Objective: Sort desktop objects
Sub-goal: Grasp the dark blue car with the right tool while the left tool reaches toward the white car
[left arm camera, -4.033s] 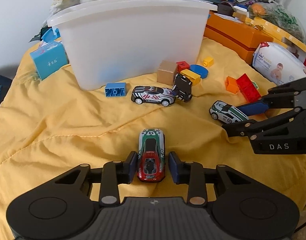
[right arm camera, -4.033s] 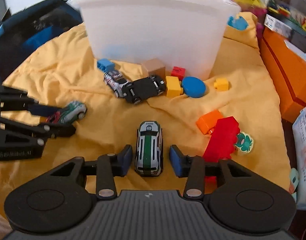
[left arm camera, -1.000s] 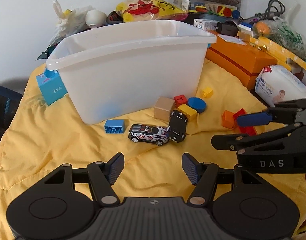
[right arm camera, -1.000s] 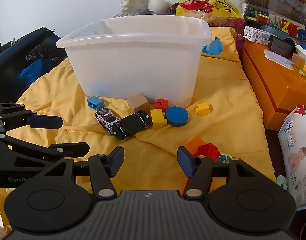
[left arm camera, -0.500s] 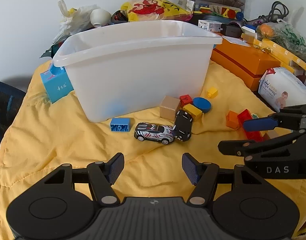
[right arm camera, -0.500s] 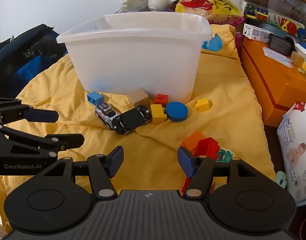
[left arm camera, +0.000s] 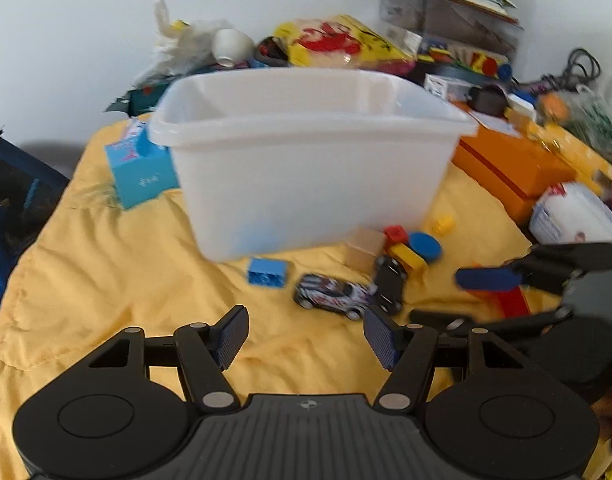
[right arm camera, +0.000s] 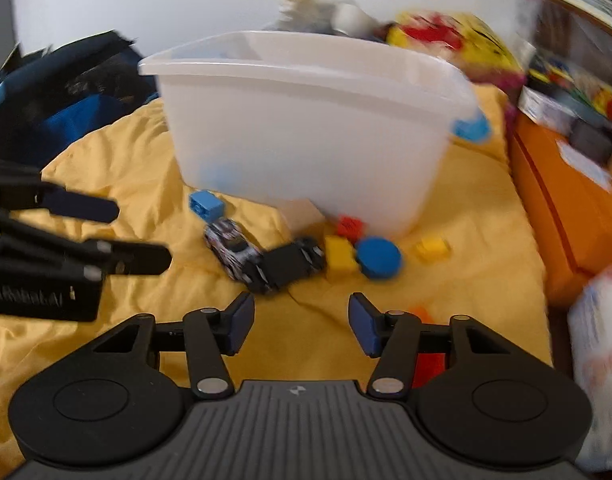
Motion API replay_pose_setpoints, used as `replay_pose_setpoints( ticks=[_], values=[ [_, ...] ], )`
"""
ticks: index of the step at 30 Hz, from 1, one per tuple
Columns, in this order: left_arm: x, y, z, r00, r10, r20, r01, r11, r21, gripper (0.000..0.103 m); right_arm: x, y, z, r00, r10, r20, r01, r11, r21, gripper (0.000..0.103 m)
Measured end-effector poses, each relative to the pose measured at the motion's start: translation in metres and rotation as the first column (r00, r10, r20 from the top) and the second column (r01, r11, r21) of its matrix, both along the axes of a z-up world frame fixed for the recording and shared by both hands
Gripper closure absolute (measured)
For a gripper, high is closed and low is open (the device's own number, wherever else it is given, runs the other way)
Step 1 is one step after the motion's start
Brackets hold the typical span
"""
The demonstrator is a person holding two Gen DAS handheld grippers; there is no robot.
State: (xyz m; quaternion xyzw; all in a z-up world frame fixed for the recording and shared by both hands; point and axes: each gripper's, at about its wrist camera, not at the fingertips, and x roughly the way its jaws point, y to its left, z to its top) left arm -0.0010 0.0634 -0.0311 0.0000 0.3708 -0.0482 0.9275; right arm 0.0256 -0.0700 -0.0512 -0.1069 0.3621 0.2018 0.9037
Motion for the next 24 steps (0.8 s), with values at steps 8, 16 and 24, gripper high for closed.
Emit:
replay_pose_setpoints(
  ticks=[8,16,24],
  values=[
    [0.005,0.018,0.002,0.999,0.033,-0.029,-0.033,0.999,-0.011,0.036,0.028,0.04,-0.02,0.999,0.029,-0.021,-0.03,0.998,-0.058,0.059],
    [0.021,0.002,-0.011,0.996,-0.028,-0.086,0.025,0.999,-0.043,0.036,0.013,0.007,-0.011,0.998,-0.053,-0.034,0.052,0.999,-0.007,0.09],
    [0.061,-0.019,-0.024,0.984,-0.05,-0.172,0.022,0.987,-0.162,0.036,-0.006,-0.034,0.002,0.986,-0.132,-0.102,0.145,0.981,0.126,0.09]
  ],
)
